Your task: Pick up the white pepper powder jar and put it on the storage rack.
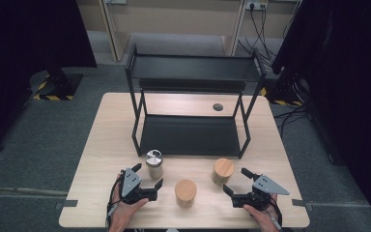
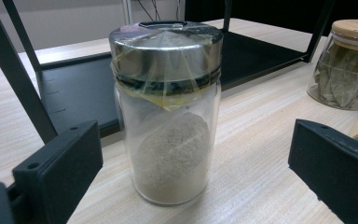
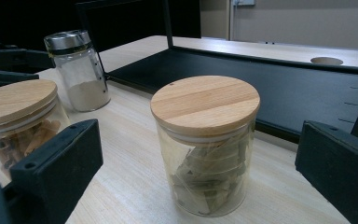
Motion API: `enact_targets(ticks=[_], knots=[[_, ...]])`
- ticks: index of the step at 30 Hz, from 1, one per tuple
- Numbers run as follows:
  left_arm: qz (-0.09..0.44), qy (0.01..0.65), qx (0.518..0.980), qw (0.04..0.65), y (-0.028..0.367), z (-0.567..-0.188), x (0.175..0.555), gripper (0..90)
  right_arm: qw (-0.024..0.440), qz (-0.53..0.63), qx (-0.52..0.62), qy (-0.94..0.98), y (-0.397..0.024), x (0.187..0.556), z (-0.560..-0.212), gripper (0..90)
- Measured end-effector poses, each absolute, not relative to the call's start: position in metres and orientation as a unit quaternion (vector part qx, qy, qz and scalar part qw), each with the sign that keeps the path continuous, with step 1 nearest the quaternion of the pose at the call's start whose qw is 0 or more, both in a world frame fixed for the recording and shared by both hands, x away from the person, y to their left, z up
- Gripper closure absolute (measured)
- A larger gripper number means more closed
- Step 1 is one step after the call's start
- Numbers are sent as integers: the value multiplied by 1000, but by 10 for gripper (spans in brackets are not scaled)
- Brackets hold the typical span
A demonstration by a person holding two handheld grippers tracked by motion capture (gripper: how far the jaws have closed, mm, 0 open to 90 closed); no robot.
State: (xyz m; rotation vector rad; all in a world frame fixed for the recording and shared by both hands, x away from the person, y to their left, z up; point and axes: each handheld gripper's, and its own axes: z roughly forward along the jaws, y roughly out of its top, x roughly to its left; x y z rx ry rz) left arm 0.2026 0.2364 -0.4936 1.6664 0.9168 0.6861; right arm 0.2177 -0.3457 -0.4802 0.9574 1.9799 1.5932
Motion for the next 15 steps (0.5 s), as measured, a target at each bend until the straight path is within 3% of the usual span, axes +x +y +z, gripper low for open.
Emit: enact_targets(ticks=[15], knots=[[286,389,695,532,237,-494,203,25,207,573,349,712,-345,218,-481,9]])
